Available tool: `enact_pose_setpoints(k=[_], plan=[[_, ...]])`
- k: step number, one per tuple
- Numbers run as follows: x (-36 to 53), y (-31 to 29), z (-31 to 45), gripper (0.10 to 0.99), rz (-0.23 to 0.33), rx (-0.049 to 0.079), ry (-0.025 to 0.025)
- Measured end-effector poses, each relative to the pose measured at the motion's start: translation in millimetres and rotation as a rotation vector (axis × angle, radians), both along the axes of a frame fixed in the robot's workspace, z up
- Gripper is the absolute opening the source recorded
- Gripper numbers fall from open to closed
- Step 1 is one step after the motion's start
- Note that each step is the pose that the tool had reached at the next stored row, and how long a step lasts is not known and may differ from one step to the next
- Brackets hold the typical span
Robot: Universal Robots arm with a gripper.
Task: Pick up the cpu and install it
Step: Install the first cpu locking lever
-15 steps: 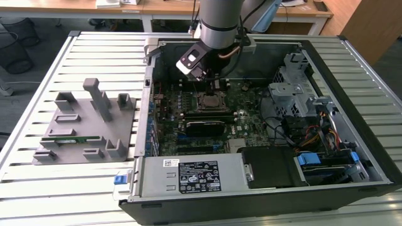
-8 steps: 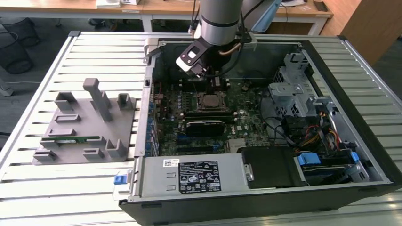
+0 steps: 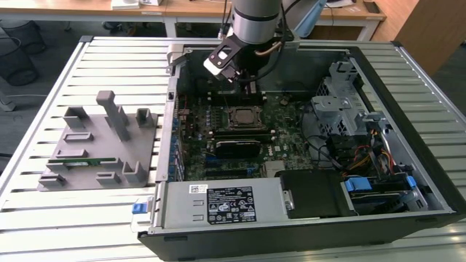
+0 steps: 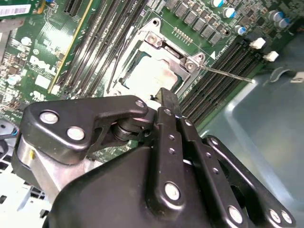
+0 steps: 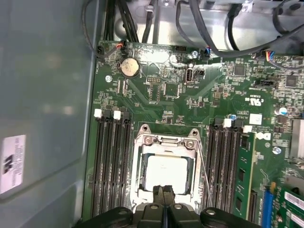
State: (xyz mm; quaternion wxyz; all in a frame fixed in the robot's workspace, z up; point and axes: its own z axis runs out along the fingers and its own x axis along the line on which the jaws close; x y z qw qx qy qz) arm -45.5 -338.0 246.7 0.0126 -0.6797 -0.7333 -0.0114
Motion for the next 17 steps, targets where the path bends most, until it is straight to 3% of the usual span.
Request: enact_pose_setpoints(k=[7, 11, 17], plan=[[0.0, 0.0, 14.0, 0.106, 0.0, 0.0, 0.0001], [0.0, 0.0, 14.4, 0.106, 0.01, 0.0, 0.0], [0.0, 0.0, 14.5, 0.106, 0.082, 0.0, 0.0]])
